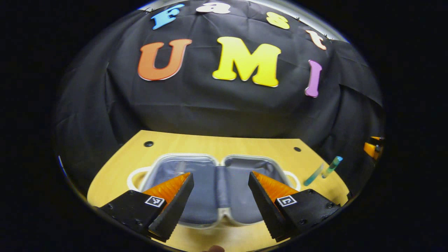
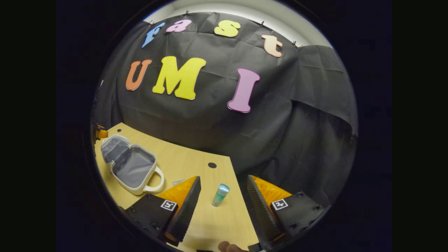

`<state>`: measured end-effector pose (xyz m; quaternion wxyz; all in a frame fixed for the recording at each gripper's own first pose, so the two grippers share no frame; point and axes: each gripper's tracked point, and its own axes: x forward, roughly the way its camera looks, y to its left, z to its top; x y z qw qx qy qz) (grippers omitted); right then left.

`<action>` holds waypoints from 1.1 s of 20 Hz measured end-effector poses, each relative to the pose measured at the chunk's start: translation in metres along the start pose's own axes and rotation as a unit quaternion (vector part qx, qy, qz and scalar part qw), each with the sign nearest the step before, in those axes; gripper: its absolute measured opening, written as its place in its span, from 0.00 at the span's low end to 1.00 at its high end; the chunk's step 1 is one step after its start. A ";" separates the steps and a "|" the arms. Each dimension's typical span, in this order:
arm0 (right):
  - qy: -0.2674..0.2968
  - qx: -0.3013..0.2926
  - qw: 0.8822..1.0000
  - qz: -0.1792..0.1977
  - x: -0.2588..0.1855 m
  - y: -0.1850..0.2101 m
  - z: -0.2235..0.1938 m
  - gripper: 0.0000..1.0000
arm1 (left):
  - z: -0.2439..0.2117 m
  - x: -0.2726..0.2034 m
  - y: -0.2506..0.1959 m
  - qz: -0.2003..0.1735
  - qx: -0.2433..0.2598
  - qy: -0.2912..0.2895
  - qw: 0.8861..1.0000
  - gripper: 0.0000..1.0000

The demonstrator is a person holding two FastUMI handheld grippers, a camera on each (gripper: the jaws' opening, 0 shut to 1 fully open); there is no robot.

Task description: First open the suitcase, pack the skin care products into it, and then close the suitcase.

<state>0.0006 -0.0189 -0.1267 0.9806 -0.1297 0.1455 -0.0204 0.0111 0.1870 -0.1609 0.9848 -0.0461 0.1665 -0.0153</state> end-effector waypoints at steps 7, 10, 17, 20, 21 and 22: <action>0.015 -0.002 1.000 0.007 0.018 -0.049 -0.022 0.79 | -0.020 0.024 -0.161 -0.113 0.044 0.029 0.992 0.98; 0.026 -0.007 1.000 0.009 0.026 -0.069 -0.036 0.79 | -0.048 0.046 -0.223 -0.157 0.077 0.050 0.983 0.98; 0.061 -0.026 0.998 0.016 0.044 -0.106 -0.078 0.79 | -0.122 0.120 -0.313 -0.194 0.121 0.105 0.968 0.98; 0.075 -0.032 0.996 0.027 0.054 -0.114 -0.099 0.79 | -0.145 0.156 -0.322 -0.176 0.114 0.117 0.971 0.98; 0.077 -0.028 0.996 0.035 0.057 -0.114 -0.103 0.79 | -0.151 0.165 -0.321 -0.165 0.113 0.121 0.972 0.99; 0.076 -0.018 0.996 0.049 0.059 -0.111 -0.106 0.80 | -0.155 0.172 -0.320 -0.156 0.112 0.116 0.975 0.99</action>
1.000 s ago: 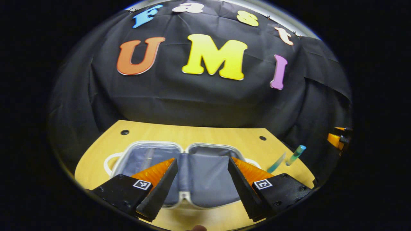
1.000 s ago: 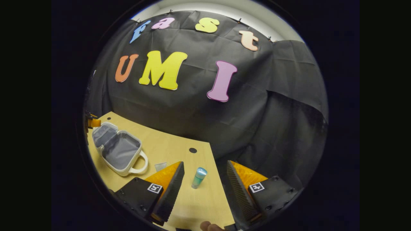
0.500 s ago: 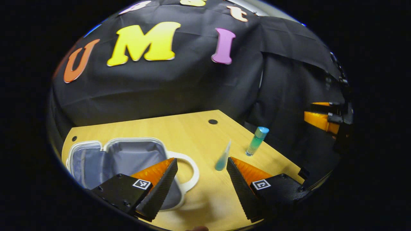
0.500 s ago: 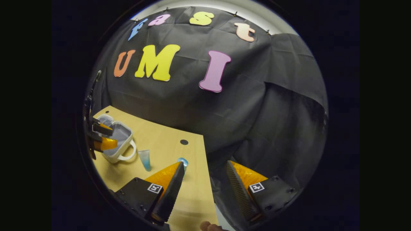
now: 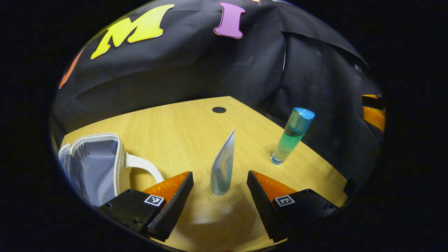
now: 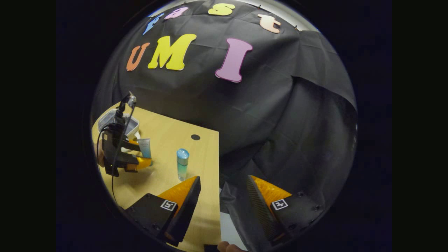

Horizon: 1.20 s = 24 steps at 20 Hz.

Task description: First open the suitcase, pack the skin care products into it, and then close the suitcase.

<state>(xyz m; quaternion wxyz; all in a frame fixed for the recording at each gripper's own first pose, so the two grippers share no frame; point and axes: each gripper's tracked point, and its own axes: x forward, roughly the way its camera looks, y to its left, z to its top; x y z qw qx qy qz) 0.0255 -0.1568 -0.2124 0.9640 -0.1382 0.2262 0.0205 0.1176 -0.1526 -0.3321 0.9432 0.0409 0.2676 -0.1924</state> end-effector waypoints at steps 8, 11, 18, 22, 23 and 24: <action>0.015 0.014 0.998 0.065 0.038 0.027 -0.014 0.80 | -0.009 0.027 0.009 0.034 -0.014 -0.008 0.999 0.73; 0.002 0.022 0.996 0.088 0.048 0.044 -0.001 0.79 | -0.013 0.018 0.006 0.041 -0.012 0.011 0.999 0.45; -0.005 0.051 0.991 0.124 0.091 0.091 0.020 0.79 | 0.006 -0.053 -0.011 0.040 -0.015 0.012 0.999 0.43; 0.015 0.062 0.989 0.131 0.124 0.118 0.006 0.80 | 0.024 -0.120 -0.003 0.070 -0.014 -0.009 0.997 0.43; 0.020 0.058 0.990 0.127 0.132 0.121 0.000 0.80 | 0.027 -0.138 0.002 0.079 -0.021 -0.015 0.997 0.43; 0.023 0.056 0.991 0.122 0.139 0.125 -0.004 0.80 | 0.031 -0.155 0.007 0.085 -0.029 -0.019 0.996 0.42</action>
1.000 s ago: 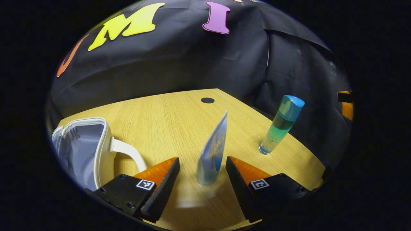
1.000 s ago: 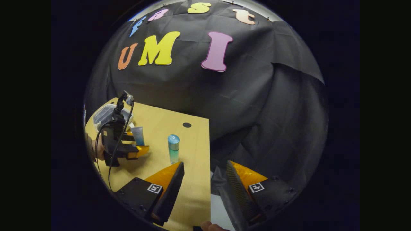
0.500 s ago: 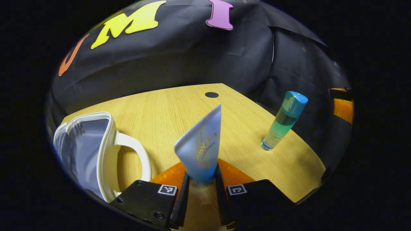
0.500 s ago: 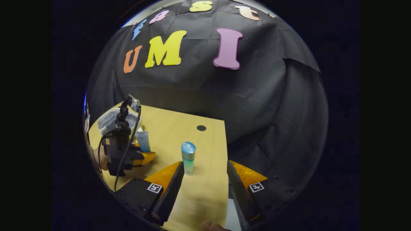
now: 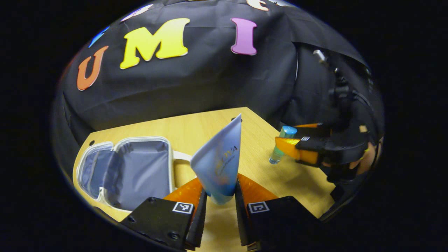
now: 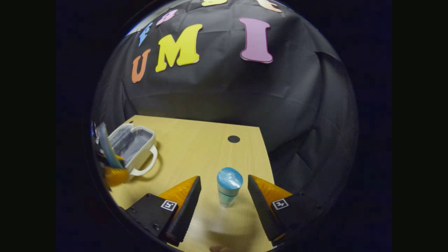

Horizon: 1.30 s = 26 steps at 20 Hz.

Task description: First open the suitcase, pack the skin care products into it, and then close the suitcase.

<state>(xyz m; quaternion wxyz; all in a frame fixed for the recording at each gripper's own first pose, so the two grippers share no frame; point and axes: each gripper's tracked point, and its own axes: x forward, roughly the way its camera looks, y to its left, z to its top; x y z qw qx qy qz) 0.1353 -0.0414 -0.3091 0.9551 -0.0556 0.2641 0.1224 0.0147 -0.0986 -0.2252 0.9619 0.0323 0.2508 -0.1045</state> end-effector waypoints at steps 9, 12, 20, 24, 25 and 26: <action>0.021 0.033 0.997 -0.071 0.033 -0.007 -0.028 0.43 | 0.031 -0.109 0.103 0.078 -0.032 -0.035 0.996 0.42; 0.024 0.031 0.995 -0.087 0.027 -0.002 -0.030 0.38 | 0.037 -0.127 0.133 0.090 -0.025 -0.042 0.995 0.42; -0.005 0.047 0.996 -0.075 -0.056 0.054 0.011 0.35 | 0.017 -0.081 0.201 0.069 -0.031 -0.022 0.997 0.43; -0.011 0.051 0.996 -0.066 -0.092 0.090 0.025 0.34 | -0.027 -0.030 0.229 0.064 -0.043 0.042 0.996 0.43; -0.011 0.048 0.997 -0.064 -0.099 0.097 0.026 0.35 | -0.041 -0.020 0.231 0.061 -0.049 0.059 0.995 0.43; -0.010 0.041 0.997 -0.064 -0.105 0.101 0.027 0.34 | -0.053 -0.012 0.232 0.059 -0.053 0.075 0.994 0.43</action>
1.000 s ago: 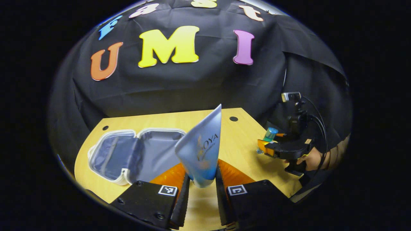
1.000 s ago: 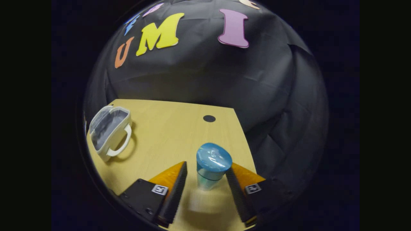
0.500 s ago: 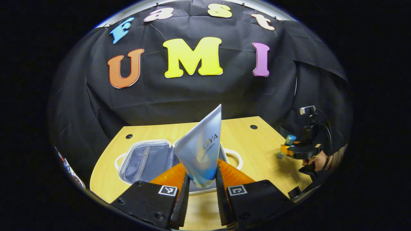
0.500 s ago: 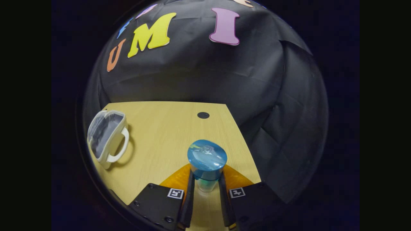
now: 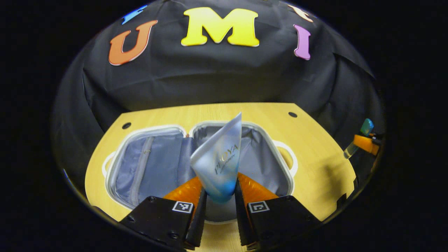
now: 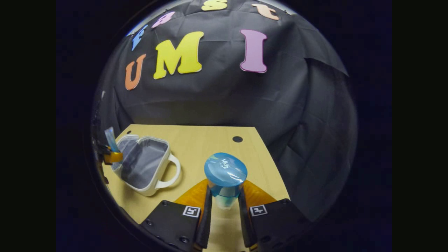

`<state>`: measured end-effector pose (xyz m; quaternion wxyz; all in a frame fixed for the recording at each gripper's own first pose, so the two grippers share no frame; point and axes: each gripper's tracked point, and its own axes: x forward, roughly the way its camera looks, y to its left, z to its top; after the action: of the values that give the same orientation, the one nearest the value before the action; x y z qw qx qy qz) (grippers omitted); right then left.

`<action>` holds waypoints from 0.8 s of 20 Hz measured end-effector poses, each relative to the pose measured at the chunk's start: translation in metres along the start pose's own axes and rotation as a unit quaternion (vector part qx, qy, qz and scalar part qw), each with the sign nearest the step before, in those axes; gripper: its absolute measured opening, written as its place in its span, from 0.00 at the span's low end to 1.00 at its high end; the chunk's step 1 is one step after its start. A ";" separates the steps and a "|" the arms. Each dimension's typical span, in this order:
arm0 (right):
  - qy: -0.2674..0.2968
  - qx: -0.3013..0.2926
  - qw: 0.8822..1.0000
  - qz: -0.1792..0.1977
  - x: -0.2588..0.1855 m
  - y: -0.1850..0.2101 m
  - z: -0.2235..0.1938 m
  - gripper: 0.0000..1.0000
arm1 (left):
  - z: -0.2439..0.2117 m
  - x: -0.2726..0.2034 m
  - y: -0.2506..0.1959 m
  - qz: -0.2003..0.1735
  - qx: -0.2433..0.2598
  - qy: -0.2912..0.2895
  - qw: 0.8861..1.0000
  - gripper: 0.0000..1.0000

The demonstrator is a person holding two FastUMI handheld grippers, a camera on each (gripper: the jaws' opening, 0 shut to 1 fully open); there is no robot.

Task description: First open the suitcase, pack the skin care products into it, and then close the suitcase.

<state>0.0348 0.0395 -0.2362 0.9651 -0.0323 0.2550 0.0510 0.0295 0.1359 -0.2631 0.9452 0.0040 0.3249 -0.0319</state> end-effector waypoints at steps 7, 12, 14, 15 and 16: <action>0.019 -0.013 1.000 -0.005 -0.015 0.010 -0.012 0.34 | -0.063 0.037 -0.003 0.001 0.006 0.109 0.994 0.43; 0.027 -0.016 0.999 -0.005 -0.012 0.012 -0.016 0.34 | -0.064 0.049 0.004 0.021 0.008 0.129 0.991 0.43; 0.032 -0.016 0.999 -0.005 -0.011 0.012 -0.019 0.34 | -0.069 0.049 0.006 0.036 0.017 0.152 0.988 0.43; 0.033 -0.016 0.999 -0.003 -0.009 0.013 -0.019 0.34 | -0.067 0.052 0.007 0.042 0.020 0.150 0.988 0.43; 0.034 -0.016 0.999 -0.002 -0.008 0.014 -0.019 0.34 | -0.068 0.052 0.008 0.048 0.024 0.155 0.986 0.43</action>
<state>0.0165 0.0506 -0.2493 0.9552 -0.0504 0.2869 0.0520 0.0295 0.1427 -0.3485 0.8834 0.0475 0.4661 0.0062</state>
